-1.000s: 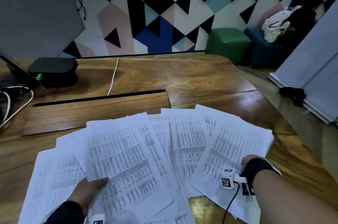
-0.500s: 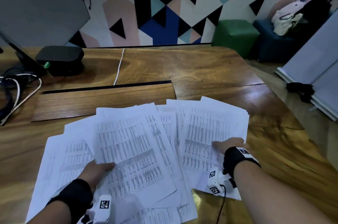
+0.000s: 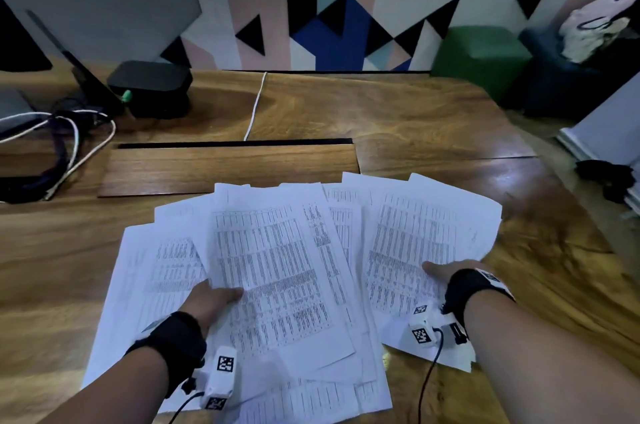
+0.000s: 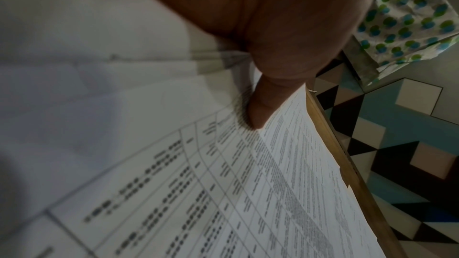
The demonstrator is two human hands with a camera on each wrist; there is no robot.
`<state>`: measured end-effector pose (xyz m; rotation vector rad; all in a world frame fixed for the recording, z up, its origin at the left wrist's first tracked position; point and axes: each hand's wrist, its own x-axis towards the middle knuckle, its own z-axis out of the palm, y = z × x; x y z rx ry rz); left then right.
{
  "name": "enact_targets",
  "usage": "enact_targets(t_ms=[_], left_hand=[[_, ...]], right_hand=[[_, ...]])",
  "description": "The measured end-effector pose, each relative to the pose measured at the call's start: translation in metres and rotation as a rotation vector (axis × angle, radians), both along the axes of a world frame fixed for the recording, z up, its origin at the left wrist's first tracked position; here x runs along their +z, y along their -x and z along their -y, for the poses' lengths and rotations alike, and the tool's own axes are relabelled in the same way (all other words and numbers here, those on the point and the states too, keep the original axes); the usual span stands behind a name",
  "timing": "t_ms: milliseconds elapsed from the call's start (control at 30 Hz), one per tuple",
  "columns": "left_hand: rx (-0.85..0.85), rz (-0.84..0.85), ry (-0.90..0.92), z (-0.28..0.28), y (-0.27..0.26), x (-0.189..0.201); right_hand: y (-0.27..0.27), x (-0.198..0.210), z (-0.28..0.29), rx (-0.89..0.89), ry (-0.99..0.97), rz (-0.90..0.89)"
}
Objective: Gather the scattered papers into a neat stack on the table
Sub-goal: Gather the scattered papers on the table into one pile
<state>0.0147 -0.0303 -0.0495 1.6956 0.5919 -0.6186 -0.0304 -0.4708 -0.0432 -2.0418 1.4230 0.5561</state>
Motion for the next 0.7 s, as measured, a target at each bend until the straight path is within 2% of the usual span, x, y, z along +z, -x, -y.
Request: enact_targets(t_ms=[33,67,167,333,500,633,700], left_hand=[[-0.001,0.000,-0.001,-0.001,0.000,-0.001],[0.000,0.000,0.000,-0.001,0.000,-0.002],[-0.011,-0.004,0.001,-0.002,-0.001,-0.004],[-0.019,0.001,-0.011,-0.003,-0.003,-0.005],[-0.023,-0.012,-0.004,-0.003,-0.003,-0.003],[-0.035,-0.016,-0.001,-0.003,-0.003,-0.003],[-0.034,-0.018,0.001,-0.003,-0.003,-0.002]], right_hand=[[-0.002,-0.003,0.000,-0.041,-0.066,0.041],[-0.005,0.015,-0.013,-0.080,-0.065,0.113],[-0.008,0.029,-0.020,-0.114,-0.098,0.263],[-0.010,0.031,-0.019,-0.094,-0.265,0.234],[-0.029,0.005,-0.010,-0.007,-0.420,0.292],[-0.028,-0.003,-0.039,-0.057,-0.587,0.318],[-0.025,-0.003,-0.049,-0.044,-0.610,0.356]])
